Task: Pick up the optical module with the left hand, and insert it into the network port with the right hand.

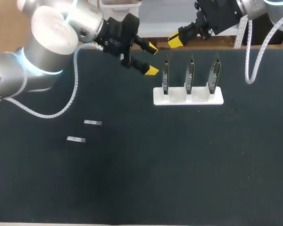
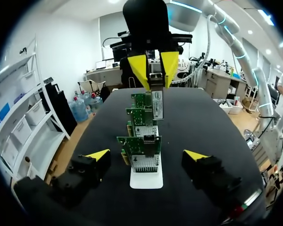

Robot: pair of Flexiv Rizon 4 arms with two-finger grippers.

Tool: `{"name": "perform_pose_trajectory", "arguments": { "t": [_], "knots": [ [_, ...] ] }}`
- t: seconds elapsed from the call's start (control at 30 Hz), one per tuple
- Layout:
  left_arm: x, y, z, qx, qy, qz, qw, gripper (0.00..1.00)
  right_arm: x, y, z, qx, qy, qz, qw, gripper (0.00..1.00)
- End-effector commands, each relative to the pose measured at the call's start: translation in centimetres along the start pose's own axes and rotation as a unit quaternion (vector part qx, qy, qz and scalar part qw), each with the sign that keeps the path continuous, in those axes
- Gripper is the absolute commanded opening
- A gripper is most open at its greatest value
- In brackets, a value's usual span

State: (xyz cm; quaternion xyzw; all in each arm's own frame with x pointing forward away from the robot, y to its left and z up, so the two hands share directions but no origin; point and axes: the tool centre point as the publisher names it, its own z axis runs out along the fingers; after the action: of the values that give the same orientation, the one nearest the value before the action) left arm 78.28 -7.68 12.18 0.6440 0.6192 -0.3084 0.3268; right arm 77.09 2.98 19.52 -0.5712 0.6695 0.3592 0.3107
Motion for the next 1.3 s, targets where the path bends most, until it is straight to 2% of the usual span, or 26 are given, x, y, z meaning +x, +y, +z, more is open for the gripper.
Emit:
{"name": "perform_pose_trajectory", "arguments": {
  "t": [0.03, 0.5, 0.83, 1.3],
  "knots": [
    [-0.1, 0.0, 0.2, 0.005, 0.006, 0.002, 1.0, 1.0, 0.1, 0.0, -0.1, 0.001, -0.004, 0.0, 1.0, 0.0],
    [1.5, -1.4, 1.2, 0.016, 0.057, 0.027, 0.998, 1.0, 0.0, 0.0, 0.2, 0.001, -0.012, -0.005, 1.0, 0.0],
    [2.2, -1.5, 1.0, 0.023, 0.071, 0.021, 0.997, 1.0, -0.2, 0.1, 0.6, -0.002, -0.014, -0.007, 1.0, 0.0],
    [1.9, -1.7, 1.8, 0.024, 0.081, 0.028, 0.996, 1.0, -0.1, 0.4, 0.3, 0.004, -0.011, -0.013, 1.0, 0.0]
  ]
}}
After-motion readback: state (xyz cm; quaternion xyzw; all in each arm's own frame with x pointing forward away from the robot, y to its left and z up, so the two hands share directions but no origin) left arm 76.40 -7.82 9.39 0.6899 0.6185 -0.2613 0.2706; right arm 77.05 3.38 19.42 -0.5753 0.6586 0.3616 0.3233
